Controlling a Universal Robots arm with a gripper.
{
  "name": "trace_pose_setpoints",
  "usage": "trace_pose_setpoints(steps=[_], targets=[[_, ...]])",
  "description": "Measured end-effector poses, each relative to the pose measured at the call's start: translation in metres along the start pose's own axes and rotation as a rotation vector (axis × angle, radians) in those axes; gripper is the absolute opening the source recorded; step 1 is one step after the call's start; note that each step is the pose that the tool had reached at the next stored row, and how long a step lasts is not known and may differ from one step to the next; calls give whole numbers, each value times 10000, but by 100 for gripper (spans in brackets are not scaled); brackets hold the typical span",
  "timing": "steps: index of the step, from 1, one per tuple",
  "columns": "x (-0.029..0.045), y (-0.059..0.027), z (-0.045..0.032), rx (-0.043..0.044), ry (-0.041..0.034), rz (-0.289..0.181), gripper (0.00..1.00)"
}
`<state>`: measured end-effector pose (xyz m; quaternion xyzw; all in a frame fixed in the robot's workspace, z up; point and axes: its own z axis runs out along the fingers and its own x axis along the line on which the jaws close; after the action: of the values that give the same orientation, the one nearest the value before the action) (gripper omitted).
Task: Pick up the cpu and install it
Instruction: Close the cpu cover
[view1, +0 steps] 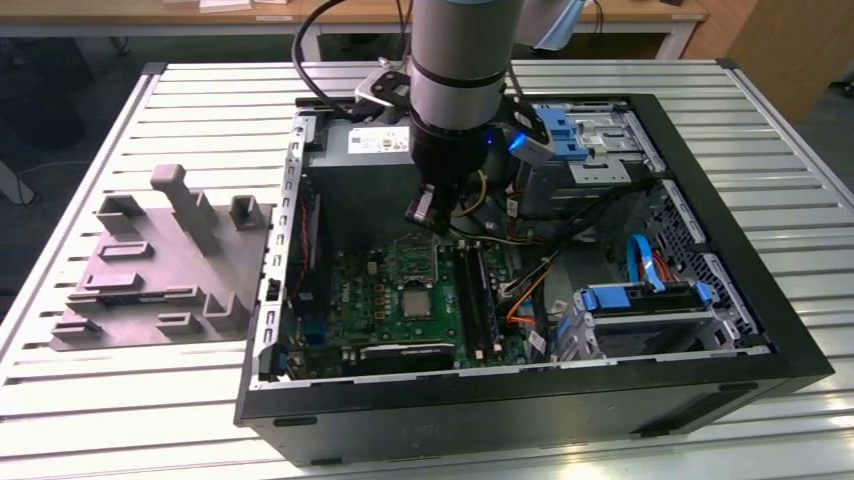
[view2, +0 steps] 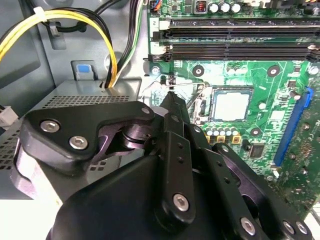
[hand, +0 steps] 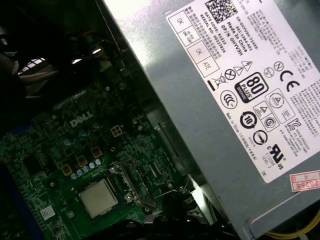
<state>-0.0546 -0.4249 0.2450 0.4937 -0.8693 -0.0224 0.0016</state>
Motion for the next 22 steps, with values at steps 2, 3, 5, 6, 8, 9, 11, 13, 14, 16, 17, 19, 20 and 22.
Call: trace_pose_setpoints(steps=[2, 3, 5, 6, 8, 9, 11, 13, 14, 16, 17, 19, 20, 22], targets=[[4, -2, 0, 26, 50, -91, 11], [7, -2, 0, 34, 65, -132, 11], [13, 0, 0, 40, 80, -174, 11], [19, 0, 0, 41, 81, -184, 11], [35, -2, -1, 41, 82, -200, 11], [45, -5, -1, 41, 83, -207, 11], [69, -14, -2, 41, 83, -219, 11], [91, -23, -2, 40, 83, -230, 11], [99, -27, -3, 40, 83, -235, 11], [115, -33, -3, 40, 83, -245, 11], [122, -37, -4, 40, 85, -248, 11], [135, -44, -4, 42, 88, -252, 11], [144, -49, -4, 43, 89, -256, 11], [157, -56, -5, 43, 91, -260, 11]])
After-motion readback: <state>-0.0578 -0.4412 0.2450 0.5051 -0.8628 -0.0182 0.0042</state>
